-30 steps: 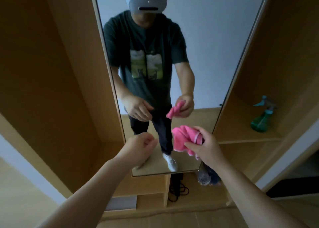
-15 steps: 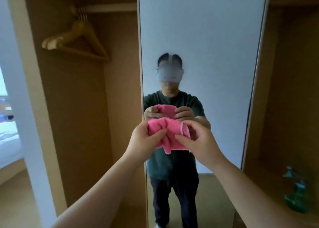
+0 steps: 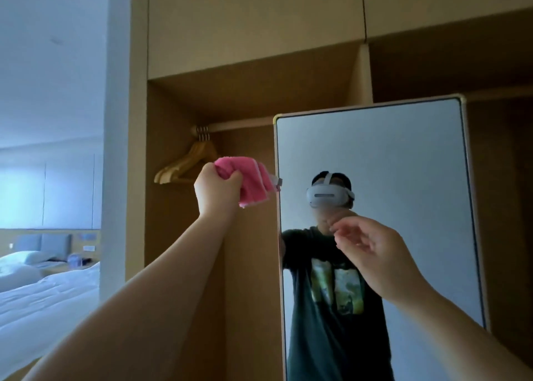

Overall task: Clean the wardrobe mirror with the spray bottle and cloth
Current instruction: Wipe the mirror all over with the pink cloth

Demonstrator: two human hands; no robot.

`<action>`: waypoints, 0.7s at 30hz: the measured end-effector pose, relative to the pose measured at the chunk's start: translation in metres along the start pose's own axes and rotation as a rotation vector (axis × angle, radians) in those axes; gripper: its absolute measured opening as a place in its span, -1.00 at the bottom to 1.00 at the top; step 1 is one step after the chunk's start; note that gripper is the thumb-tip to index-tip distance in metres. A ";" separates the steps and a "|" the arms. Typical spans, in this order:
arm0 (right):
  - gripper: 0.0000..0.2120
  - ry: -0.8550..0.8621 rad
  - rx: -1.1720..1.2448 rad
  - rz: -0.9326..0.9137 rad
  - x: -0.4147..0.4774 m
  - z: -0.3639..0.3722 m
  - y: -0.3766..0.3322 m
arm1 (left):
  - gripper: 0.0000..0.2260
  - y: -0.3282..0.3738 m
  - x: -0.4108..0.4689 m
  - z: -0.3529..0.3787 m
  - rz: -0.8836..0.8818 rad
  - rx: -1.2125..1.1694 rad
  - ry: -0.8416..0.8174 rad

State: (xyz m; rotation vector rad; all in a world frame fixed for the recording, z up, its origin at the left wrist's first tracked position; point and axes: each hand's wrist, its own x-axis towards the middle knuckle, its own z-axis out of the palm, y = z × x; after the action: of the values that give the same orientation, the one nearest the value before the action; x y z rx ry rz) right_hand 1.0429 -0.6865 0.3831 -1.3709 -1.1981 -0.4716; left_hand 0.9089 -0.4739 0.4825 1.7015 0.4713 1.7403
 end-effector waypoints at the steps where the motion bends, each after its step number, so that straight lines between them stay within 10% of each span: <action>1: -0.89 0.003 0.001 -0.002 0.002 0.000 0.000 | -0.91 0.005 0.011 0.005 -0.005 0.017 0.012; 21: -0.85 0.147 -0.285 -0.190 0.052 -0.064 0.005 | -0.61 0.056 0.054 0.098 -0.158 -0.216 -0.085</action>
State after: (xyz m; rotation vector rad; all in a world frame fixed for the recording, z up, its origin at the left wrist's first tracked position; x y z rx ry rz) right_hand 1.0913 -0.7242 0.4392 -1.4389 -1.1762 -0.8912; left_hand 0.9964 -0.4961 0.5688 1.5358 0.3555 1.5404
